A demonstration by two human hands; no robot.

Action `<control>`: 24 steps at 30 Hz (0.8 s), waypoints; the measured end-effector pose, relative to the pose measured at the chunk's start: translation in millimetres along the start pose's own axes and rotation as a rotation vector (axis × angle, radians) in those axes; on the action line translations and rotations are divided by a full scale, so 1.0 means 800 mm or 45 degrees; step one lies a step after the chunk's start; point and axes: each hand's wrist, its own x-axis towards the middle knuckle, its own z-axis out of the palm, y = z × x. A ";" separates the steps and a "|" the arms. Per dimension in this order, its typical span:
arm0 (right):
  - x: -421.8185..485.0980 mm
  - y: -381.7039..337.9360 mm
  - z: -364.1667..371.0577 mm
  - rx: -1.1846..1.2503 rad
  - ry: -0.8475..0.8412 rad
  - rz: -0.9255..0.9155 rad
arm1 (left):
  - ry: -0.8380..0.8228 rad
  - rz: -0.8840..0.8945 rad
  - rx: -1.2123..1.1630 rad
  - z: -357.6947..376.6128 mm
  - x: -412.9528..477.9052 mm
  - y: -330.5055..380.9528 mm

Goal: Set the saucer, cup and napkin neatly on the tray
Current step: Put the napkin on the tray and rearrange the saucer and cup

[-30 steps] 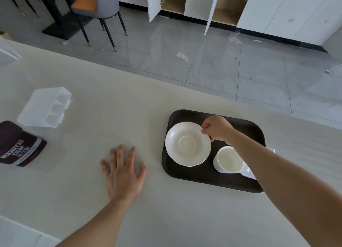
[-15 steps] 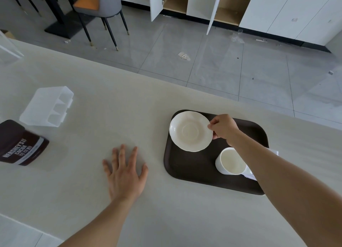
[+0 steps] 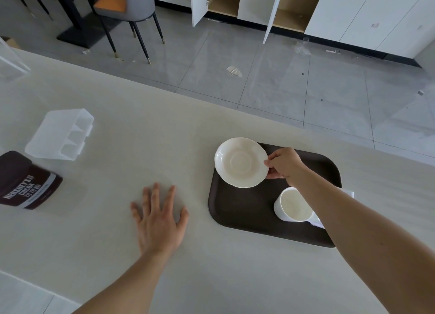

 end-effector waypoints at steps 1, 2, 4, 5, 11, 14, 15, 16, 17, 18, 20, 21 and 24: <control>0.000 0.000 0.000 0.017 -0.006 0.008 | -0.003 -0.001 0.000 -0.001 0.000 0.000; -0.001 0.000 0.000 0.034 -0.011 0.015 | -0.004 -0.002 0.000 -0.002 0.000 0.001; -0.001 0.001 0.001 0.069 -0.017 0.029 | -0.007 -0.004 -0.005 -0.004 0.000 0.001; -0.001 0.001 0.002 0.082 -0.018 0.034 | -0.006 -0.004 -0.011 -0.004 -0.001 0.001; 0.000 0.003 0.001 0.107 -0.031 0.015 | -0.003 -0.001 -0.015 -0.005 0.000 0.002; 0.000 0.002 0.000 0.112 -0.044 0.025 | -0.011 0.000 -0.001 -0.003 0.000 0.001; 0.000 0.002 0.000 0.111 -0.047 0.032 | -0.012 0.000 -0.001 -0.003 0.000 0.001; 0.000 0.001 0.000 0.111 -0.051 0.038 | -0.012 0.001 -0.003 -0.003 0.000 0.001; 0.001 0.001 0.000 0.112 -0.058 0.040 | -0.011 0.000 -0.003 -0.003 0.000 0.001; 0.000 0.001 0.000 0.113 -0.064 0.041 | -0.012 -0.002 -0.001 -0.003 0.001 0.001; 0.001 0.000 0.000 0.113 -0.072 0.047 | -0.017 -0.006 0.000 -0.004 0.001 0.002; 0.001 0.000 0.000 0.114 -0.075 0.050 | -0.016 -0.008 -0.005 -0.004 0.001 0.002; 0.001 -0.001 0.000 0.128 -0.084 0.056 | -0.010 -0.006 -0.016 -0.005 -0.001 0.003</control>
